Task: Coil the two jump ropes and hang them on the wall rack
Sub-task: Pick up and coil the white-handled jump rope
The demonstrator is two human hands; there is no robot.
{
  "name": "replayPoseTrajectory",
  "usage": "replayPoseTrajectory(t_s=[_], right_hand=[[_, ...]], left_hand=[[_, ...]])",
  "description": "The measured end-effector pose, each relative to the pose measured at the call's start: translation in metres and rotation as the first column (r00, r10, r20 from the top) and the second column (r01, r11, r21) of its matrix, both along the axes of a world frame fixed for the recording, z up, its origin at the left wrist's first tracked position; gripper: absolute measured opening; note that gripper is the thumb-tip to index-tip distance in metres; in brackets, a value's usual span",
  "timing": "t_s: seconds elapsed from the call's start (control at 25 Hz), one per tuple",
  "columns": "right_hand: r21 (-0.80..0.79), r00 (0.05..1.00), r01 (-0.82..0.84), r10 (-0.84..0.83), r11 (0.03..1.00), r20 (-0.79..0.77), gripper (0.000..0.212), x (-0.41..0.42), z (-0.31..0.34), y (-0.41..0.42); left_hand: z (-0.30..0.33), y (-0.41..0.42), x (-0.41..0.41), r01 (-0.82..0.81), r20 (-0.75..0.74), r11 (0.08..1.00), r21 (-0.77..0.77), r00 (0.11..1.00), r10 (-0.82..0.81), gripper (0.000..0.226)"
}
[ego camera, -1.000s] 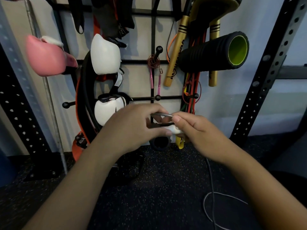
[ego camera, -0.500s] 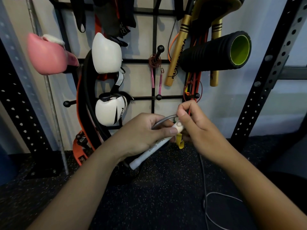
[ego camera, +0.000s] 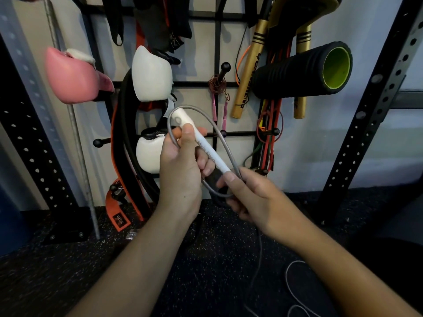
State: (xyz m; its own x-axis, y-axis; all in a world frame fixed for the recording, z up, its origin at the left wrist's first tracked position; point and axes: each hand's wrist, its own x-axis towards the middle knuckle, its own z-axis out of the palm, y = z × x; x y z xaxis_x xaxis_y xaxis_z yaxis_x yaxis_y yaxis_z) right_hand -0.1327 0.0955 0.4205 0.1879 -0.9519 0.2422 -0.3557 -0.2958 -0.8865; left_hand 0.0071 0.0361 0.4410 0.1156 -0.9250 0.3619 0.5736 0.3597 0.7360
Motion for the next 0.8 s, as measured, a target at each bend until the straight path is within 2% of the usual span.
replayPoseTrajectory(t_s=[0.08,0.16,0.2,0.24,0.28,0.32,0.36,0.4,0.44,0.48,0.52,0.56,0.6,0.68,0.76,0.8], right_hand=[[-0.031,0.999,0.011,-0.013,0.999,-0.045,0.028,-0.001,0.001,-0.005],[-0.044,0.994,0.002,-0.007,0.999,-0.110,0.030,-0.012,0.008,-0.009],[-0.039,0.990,-0.016,0.010,0.999,-0.141,0.031,-0.019,0.012,-0.010],[-0.030,0.984,-0.034,0.028,0.999,-0.174,0.031,-0.026,0.016,-0.012],[-0.024,0.974,-0.048,0.042,0.999,-0.224,0.032,-0.032,0.020,-0.012],[-0.024,0.957,-0.059,0.050,0.998,-0.287,0.032,-0.036,0.022,-0.011],[-0.024,0.937,-0.070,0.058,0.997,-0.344,0.032,-0.038,0.025,-0.010],[-0.029,0.920,-0.082,0.065,0.996,-0.386,0.032,-0.040,0.027,-0.009],[-0.040,0.905,-0.096,0.070,0.995,-0.419,0.034,-0.040,0.029,-0.008],[-0.056,0.892,-0.105,0.069,0.993,-0.447,0.036,-0.040,0.031,-0.008],[-0.064,0.883,-0.110,0.068,0.992,-0.464,0.038,-0.041,0.033,-0.006],[-0.061,0.884,-0.112,0.071,0.992,-0.463,0.039,-0.042,0.034,-0.006],[-0.051,0.893,-0.112,0.078,0.992,-0.442,0.039,-0.044,0.035,-0.005],[-0.039,0.909,-0.123,0.097,0.992,-0.406,0.037,-0.044,0.033,-0.005],[-0.076,0.917,-0.114,0.075,0.991,-0.391,0.037,-0.044,0.032,-0.005],[-0.106,0.933,-0.085,0.041,0.991,-0.358,0.039,-0.044,0.031,-0.006]], left_hand=[[0.000,0.003,0.002,0.011,0.011,1.000,0.027,1.000,-0.012,0.019],[0.001,0.000,0.012,-0.080,0.185,0.996,0.036,0.980,0.072,0.014],[0.002,-0.003,0.021,-0.179,0.324,0.984,-0.023,0.929,0.176,0.023],[0.005,-0.006,0.031,-0.259,0.459,0.955,-0.147,0.837,0.298,0.036],[0.010,-0.008,0.039,-0.280,0.572,0.907,-0.316,0.707,0.417,0.044],[0.017,-0.007,0.045,-0.217,0.664,0.851,-0.478,0.544,0.512,0.043],[0.024,-0.004,0.047,-0.083,0.737,0.814,-0.574,0.381,0.558,0.035],[0.030,-0.001,0.046,0.061,0.801,0.814,-0.578,0.235,0.551,0.025],[0.032,0.001,0.043,0.176,0.863,0.845,-0.505,0.110,0.493,0.024],[0.032,0.003,0.040,0.249,0.919,0.888,-0.386,0.017,0.394,0.030],[0.031,0.004,0.037,0.296,0.965,0.925,-0.239,-0.031,0.259,0.035],[0.028,0.005,0.034,0.327,0.998,0.943,-0.056,-0.020,0.066,0.036],[0.025,0.006,0.032,0.360,0.990,0.925,0.125,0.023,-0.142,0.036],[0.019,0.004,0.033,0.445,0.880,0.815,0.372,0.111,-0.462,0.040],[0.014,0.003,0.034,0.526,0.749,0.703,0.479,0.173,-0.639,0.044],[0.011,0.002,0.033,0.539,0.718,0.691,0.483,0.208,-0.664,0.042]])
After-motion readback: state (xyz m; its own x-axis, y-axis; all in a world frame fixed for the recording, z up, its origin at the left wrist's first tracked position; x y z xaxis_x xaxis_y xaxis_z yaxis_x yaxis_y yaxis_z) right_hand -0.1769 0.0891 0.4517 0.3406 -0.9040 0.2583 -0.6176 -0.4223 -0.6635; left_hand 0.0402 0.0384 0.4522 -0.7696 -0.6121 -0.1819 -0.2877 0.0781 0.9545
